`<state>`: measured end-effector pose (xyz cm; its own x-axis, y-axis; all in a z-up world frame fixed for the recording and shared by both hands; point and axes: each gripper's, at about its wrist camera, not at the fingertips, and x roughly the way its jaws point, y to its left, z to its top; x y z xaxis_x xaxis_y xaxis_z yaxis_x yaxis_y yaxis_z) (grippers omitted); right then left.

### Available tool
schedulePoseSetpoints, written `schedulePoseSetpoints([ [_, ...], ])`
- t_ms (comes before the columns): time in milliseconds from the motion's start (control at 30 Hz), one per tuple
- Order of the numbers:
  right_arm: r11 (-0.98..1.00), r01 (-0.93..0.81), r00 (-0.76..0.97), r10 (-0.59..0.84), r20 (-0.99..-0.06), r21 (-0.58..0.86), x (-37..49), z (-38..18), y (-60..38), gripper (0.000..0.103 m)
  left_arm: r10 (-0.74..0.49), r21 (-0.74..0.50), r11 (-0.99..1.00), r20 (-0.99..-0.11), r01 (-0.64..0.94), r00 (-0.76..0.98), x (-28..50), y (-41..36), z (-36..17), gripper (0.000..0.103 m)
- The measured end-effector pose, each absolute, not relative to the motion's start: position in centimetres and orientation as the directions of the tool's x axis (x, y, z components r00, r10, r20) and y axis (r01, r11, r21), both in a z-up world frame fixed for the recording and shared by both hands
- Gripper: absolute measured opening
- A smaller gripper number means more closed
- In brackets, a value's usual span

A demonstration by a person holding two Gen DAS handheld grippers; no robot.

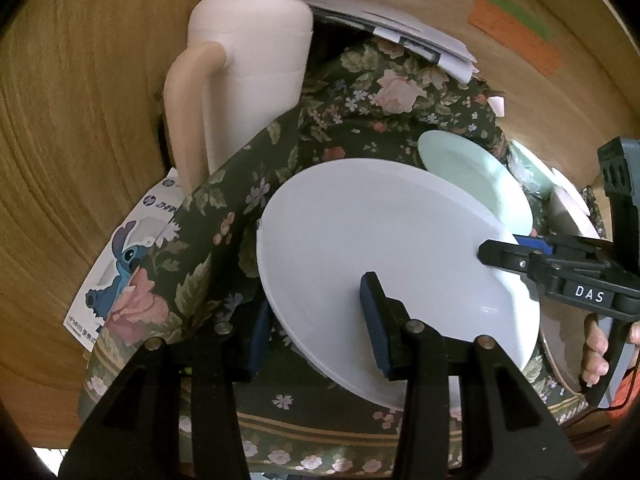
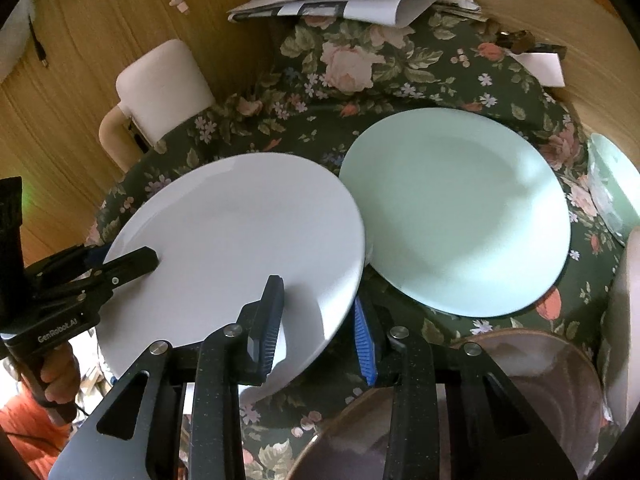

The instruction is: Organize plates and bowls

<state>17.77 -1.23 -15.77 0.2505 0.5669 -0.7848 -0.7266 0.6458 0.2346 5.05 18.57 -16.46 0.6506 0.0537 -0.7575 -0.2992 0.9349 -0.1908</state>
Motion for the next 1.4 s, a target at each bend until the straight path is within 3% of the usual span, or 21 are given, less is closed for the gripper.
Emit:
schedulePoseSetpoints([
  [1400,0.733,-0.64,0.438,0.593,-0.676,0.229,15.1,-11.9,-14.2,0.03,-0.038,-0.178,0.978,-0.678,-0.113,0.734,5.8,8.8,-12.0,0.043],
])
